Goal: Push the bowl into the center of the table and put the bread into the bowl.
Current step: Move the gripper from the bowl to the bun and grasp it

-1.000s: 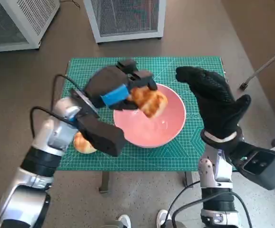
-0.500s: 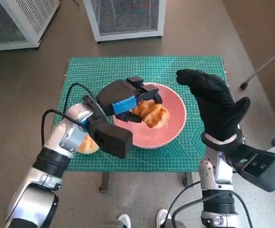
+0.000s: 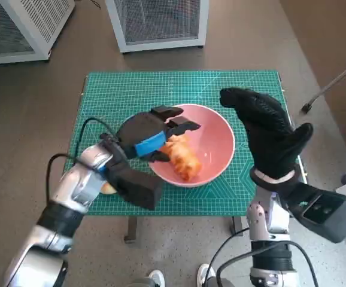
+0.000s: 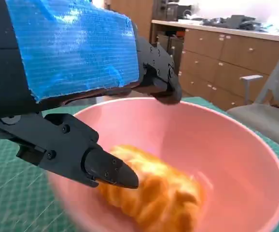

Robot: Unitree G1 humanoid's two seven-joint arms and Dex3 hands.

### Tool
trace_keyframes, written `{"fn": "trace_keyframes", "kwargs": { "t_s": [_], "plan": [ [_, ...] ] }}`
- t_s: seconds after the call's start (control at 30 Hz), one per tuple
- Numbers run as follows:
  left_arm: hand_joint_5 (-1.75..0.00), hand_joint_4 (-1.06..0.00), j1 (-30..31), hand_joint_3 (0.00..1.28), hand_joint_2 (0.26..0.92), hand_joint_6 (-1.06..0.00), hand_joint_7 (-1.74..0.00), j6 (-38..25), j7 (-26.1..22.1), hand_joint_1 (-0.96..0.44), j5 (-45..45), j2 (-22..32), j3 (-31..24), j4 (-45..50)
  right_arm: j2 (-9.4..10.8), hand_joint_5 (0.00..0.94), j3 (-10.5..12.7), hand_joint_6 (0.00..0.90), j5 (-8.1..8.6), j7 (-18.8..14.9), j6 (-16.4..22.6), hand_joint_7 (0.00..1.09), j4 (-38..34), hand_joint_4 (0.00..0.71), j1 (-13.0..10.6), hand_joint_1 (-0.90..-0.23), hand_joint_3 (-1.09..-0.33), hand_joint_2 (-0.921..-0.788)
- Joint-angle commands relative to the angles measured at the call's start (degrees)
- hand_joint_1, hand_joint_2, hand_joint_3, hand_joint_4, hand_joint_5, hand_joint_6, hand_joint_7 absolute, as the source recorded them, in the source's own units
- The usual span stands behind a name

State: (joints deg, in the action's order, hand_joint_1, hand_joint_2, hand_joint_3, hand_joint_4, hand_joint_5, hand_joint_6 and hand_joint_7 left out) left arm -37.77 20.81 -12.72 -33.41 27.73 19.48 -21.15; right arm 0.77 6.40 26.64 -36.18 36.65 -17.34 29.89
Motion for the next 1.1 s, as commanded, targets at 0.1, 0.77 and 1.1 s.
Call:
{"fn": "trace_keyframes", "kwargs": {
  "t_s": [0.1, 0.77, 1.1],
  "plan": [
    [0.0, -0.03, 6.94, 0.0, 0.861, -0.15, -0.11, -3.28, -4.27, -0.31, 6.65, 4.43, -7.29, 11.35, 0.49, 0.0, -0.32, 0.04, -1.37, 1.15, 0.06, 0.73, -0.62, 0.346, -1.08, -0.396, -0.542, -0.887],
    [0.0, -0.02, 26.48, 0.0, 0.744, -0.16, -0.07, -24.17, -21.74, -0.23, 16.3, 18.7, -25.48, 39.67, 0.48, 0.001, -0.39, 0.045, -2.81, 2.79, 0.38, 0.73, -0.41, 0.348, -1.13, -0.416, -0.581, -0.87],
    [0.0, 0.0, 29.55, 0.0, 0.704, -0.13, -0.03, -29.77, -27.0, -0.29, 16.11, 22.04, -25.5, 43.62, 0.66, 0.0, -0.83, 0.034, -2.72, 2.95, -0.11, 0.74, -0.99, 0.344, -0.71, -0.422, -0.565, -0.879]
  ]
}}
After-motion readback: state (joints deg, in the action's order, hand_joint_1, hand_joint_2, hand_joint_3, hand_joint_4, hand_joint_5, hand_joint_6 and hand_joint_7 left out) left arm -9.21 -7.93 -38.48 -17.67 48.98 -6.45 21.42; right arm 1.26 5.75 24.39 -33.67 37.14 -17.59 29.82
